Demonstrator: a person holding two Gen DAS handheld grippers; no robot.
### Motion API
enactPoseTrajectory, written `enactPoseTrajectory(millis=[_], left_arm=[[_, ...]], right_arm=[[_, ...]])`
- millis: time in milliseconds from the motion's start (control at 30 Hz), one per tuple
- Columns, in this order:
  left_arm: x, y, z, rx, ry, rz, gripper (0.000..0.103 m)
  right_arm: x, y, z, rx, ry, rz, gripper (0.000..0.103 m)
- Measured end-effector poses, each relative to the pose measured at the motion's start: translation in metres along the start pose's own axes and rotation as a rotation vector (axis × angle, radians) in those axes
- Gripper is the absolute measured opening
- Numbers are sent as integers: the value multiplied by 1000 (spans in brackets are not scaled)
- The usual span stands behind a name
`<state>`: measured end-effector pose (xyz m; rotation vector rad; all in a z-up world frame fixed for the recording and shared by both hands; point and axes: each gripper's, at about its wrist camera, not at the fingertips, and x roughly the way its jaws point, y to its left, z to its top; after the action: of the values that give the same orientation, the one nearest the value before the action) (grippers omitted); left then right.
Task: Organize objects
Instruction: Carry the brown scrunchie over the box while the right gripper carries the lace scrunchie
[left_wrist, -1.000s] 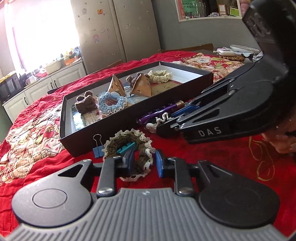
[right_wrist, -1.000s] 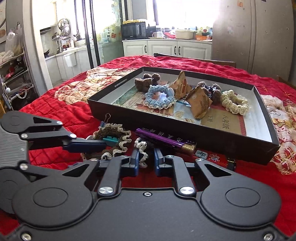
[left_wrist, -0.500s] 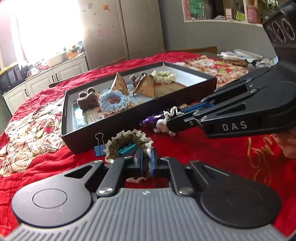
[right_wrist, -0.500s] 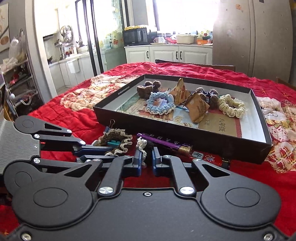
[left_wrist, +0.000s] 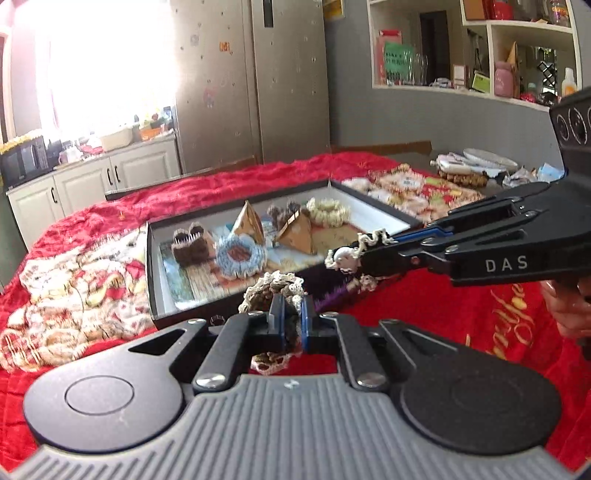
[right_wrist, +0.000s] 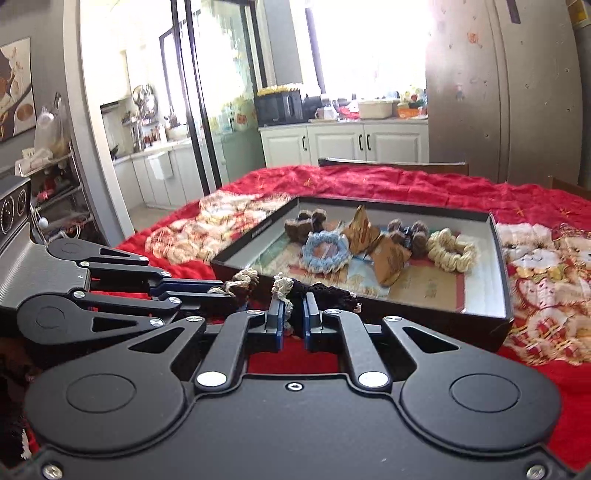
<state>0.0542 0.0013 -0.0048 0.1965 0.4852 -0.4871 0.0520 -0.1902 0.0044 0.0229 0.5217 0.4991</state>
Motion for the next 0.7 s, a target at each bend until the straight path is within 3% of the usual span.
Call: enactPoseTrajectory(millis=[333, 700], left_arm=[[1, 5, 31, 9, -69, 35, 10], [54, 29, 62, -69, -63, 118, 10]], right_arm=[[-11, -18, 22, 11, -62, -61, 10], [23, -63, 44, 60, -86, -234, 10]])
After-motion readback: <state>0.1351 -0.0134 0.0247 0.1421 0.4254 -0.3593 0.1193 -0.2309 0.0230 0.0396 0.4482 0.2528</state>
